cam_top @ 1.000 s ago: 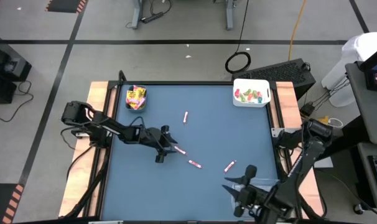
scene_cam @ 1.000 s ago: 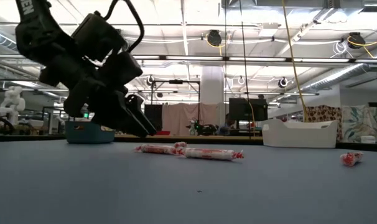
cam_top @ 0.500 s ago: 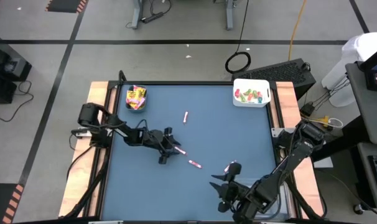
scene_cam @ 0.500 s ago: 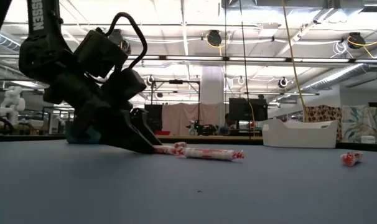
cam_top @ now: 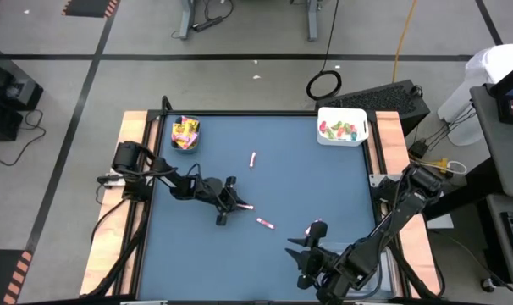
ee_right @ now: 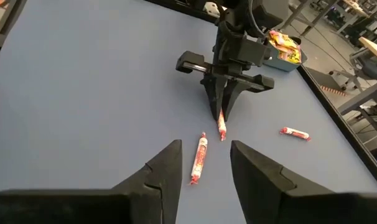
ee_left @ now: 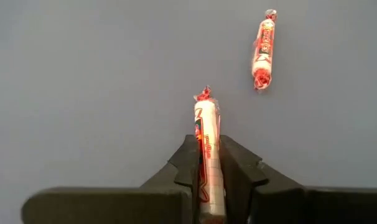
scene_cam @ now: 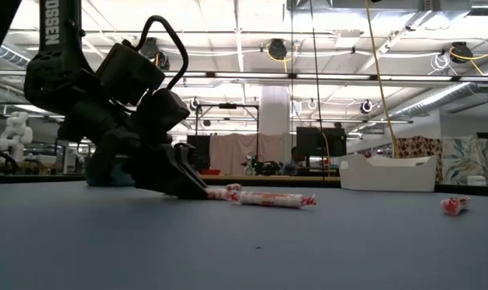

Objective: Sort candy
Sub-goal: Put the white candy into the transparent bin

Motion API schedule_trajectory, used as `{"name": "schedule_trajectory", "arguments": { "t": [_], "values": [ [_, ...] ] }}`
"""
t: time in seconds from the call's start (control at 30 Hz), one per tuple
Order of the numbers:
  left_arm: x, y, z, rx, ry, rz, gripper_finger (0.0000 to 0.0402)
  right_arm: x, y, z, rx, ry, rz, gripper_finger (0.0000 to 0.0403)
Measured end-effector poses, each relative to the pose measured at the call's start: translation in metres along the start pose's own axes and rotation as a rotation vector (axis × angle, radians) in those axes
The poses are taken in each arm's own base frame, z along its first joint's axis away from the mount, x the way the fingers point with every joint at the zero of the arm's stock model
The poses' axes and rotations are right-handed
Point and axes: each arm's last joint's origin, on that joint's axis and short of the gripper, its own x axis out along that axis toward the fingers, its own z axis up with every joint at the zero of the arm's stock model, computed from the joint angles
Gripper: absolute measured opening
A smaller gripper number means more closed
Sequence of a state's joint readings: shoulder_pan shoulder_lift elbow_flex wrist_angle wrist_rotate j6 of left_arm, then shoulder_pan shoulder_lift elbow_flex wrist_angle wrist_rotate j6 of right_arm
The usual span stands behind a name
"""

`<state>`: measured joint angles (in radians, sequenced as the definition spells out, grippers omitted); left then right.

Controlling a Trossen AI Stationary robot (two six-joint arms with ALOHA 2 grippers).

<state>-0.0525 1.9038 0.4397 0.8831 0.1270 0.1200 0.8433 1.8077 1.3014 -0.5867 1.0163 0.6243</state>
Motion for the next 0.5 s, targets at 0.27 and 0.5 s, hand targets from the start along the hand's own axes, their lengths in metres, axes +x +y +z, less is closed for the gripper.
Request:
{"name": "schedule_trajectory", "arguments": {
  "t": [0.27,0.5],
  "values": [
    [-0.004,0.001,0.009,-0.025,-0.054,0.004,0.0043,-0.006,-0.003,0.004,0.032,-0.010,0.015,0.0127],
    [-0.018,0.002,0.034,-0.009,-0.166,0.018,0.0055,-0.007,-0.002,0.004,0.037,0.002,0.040,0.0127]
  ]
}}
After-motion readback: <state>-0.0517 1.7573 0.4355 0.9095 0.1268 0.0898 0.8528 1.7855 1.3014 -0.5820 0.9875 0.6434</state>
